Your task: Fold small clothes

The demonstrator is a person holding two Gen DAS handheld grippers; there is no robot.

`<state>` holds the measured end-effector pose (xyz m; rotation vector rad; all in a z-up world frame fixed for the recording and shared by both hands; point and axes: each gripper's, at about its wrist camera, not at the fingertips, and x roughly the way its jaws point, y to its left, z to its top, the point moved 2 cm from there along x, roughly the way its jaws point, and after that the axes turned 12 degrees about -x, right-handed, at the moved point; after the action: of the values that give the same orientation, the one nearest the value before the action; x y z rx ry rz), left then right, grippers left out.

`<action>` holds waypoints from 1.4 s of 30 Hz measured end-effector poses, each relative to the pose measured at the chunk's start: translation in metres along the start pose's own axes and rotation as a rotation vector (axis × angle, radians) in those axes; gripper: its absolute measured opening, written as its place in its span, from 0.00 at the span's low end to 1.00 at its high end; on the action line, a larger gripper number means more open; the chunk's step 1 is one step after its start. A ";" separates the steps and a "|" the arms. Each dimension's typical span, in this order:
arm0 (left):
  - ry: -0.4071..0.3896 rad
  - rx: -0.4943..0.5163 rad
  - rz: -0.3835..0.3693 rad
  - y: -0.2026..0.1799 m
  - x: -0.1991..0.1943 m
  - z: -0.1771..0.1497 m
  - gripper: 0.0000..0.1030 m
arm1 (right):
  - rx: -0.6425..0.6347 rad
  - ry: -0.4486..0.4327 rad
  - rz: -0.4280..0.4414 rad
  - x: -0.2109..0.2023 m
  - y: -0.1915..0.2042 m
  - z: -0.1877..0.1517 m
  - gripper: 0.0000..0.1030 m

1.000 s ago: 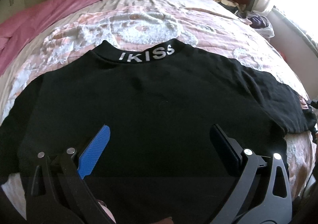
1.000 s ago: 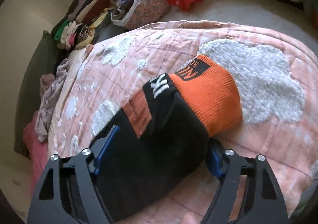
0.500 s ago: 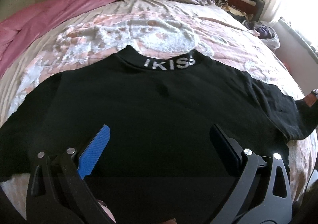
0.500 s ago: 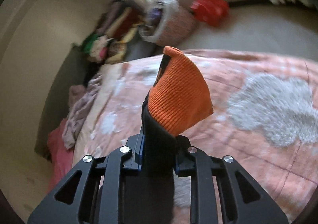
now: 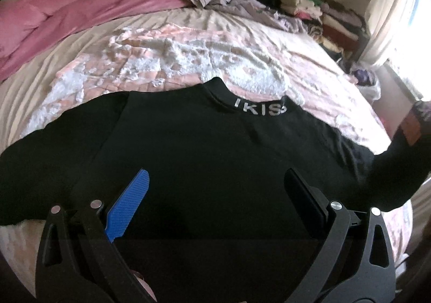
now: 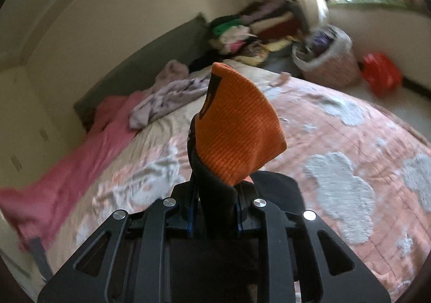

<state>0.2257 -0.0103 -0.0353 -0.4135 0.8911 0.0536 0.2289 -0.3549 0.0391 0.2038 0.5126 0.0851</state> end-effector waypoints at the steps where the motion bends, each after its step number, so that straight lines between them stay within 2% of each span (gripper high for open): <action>1: 0.003 -0.011 -0.012 0.002 -0.001 0.000 0.91 | -0.022 0.008 0.010 0.003 0.012 -0.003 0.19; 13: 0.005 -0.156 -0.074 0.043 -0.014 0.009 0.91 | -0.186 0.110 0.149 0.045 0.117 -0.036 0.19; 25: 0.036 -0.262 -0.145 0.081 -0.016 0.017 0.91 | -0.323 0.207 0.202 0.078 0.196 -0.078 0.22; 28: 0.065 -0.308 -0.178 0.092 -0.012 0.020 0.91 | -0.344 0.241 0.231 0.084 0.207 -0.087 0.33; 30: 0.077 -0.320 -0.189 0.096 -0.011 0.021 0.91 | -0.368 0.240 0.270 0.082 0.216 -0.093 0.48; 32: 0.082 -0.321 -0.197 0.099 -0.011 0.023 0.91 | -0.401 0.241 0.326 0.079 0.226 -0.097 0.59; 35: 0.081 -0.325 -0.204 0.102 -0.012 0.024 0.91 | -0.415 0.249 0.362 0.071 0.227 -0.099 0.68; 39: 0.097 -0.325 -0.214 0.107 -0.009 0.021 0.91 | -0.366 0.250 0.339 0.057 0.203 -0.092 0.73; 42: 0.120 -0.326 -0.226 0.105 -0.005 0.017 0.89 | -0.347 0.255 0.229 0.050 0.174 -0.083 0.76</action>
<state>0.2130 0.0933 -0.0565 -0.8270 0.9506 -0.0351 0.2260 -0.1641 -0.0184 -0.0905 0.7169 0.4243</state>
